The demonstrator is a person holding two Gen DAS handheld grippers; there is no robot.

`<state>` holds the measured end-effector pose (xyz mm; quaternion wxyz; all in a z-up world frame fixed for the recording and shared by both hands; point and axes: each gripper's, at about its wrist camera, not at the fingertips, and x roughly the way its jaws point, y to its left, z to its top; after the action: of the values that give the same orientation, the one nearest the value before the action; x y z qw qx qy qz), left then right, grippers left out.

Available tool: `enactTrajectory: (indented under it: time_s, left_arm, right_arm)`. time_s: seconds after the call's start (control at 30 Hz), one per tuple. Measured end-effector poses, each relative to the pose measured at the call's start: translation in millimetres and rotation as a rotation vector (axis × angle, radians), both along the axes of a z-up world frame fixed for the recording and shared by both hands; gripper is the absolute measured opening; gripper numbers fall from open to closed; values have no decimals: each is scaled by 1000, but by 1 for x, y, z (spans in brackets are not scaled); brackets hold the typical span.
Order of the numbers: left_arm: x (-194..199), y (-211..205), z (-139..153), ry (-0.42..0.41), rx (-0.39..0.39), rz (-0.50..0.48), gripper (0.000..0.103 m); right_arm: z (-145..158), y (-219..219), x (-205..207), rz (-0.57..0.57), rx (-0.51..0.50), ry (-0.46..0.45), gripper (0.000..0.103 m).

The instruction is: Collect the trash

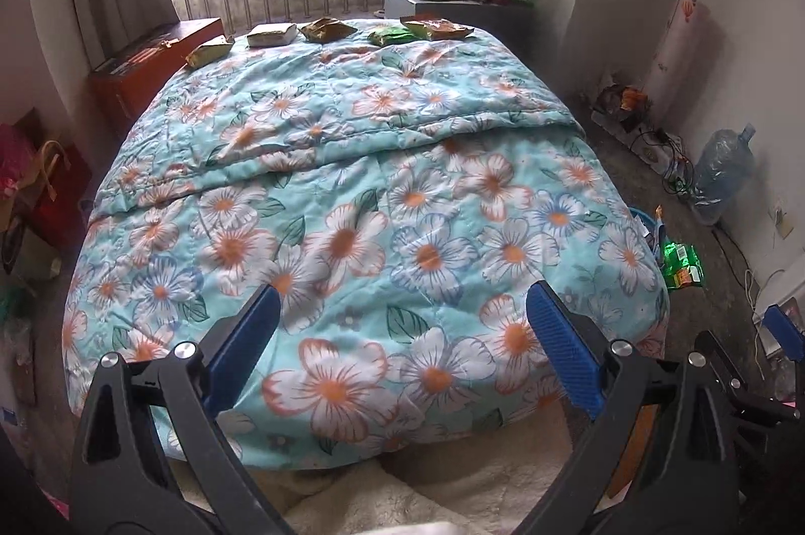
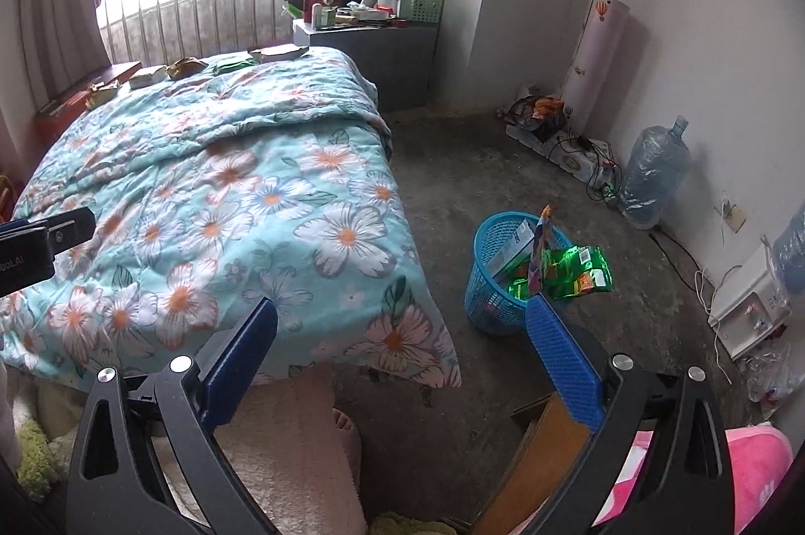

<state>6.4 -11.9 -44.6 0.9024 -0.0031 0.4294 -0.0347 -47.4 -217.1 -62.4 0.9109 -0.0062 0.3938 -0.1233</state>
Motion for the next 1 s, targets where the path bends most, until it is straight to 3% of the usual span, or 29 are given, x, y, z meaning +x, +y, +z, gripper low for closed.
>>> enactTrajectory:
  time_s: [1.0]
  left_arm:
    - [-5,-17,4,-3,34,-26,94]
  right_arm:
    - [-3,-13,-11,-39,26,2,96]
